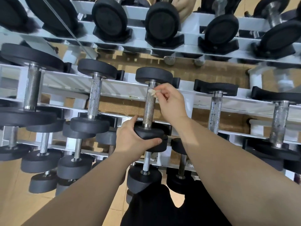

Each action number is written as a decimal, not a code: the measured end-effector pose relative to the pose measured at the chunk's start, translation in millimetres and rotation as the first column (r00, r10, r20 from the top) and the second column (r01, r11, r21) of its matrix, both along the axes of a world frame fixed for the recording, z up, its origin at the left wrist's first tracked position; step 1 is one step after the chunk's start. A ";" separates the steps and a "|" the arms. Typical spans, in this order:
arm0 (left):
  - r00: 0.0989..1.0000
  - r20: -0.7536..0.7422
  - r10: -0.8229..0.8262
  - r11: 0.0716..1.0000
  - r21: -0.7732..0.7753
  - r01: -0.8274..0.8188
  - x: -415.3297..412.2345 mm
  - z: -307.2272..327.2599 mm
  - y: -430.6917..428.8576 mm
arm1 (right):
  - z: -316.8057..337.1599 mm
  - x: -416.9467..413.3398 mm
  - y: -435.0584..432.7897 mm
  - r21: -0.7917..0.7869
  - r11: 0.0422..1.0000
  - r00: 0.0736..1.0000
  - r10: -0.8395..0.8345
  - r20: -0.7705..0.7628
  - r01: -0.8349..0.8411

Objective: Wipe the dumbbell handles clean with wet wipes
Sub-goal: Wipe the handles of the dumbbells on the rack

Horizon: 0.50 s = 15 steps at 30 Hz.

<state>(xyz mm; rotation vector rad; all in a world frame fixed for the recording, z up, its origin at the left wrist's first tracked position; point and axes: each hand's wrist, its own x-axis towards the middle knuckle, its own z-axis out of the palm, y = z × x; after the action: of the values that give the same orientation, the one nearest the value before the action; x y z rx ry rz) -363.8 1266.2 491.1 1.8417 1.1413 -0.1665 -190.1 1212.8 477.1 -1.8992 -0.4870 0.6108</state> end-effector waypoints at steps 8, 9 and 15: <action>1.000 -0.010 0.016 0.999 0.044 -0.016 2.5 -1.3 -2.1 | -1.0 -39.7 -31.3 -0.115 0.962 0.968 0.250 -0.004 -0.249; 1.000 -0.012 0.013 0.999 0.046 -0.013 2.7 -1.3 -2.7 | -0.3 -35.7 -22.1 -0.096 0.980 0.985 0.174 -0.008 -0.174; 1.000 -0.004 -0.002 0.998 0.056 0.002 0.2 -3.0 -4.6 | 9.3 -17.1 4.4 -0.071 0.994 0.996 -0.081 -0.044 0.077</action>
<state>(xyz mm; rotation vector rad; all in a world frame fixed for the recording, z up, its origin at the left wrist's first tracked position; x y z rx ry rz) -363.6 1261.6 488.2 1.8927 1.1572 -0.1403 -207.2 1217.2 486.4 -1.9554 -0.3630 0.6254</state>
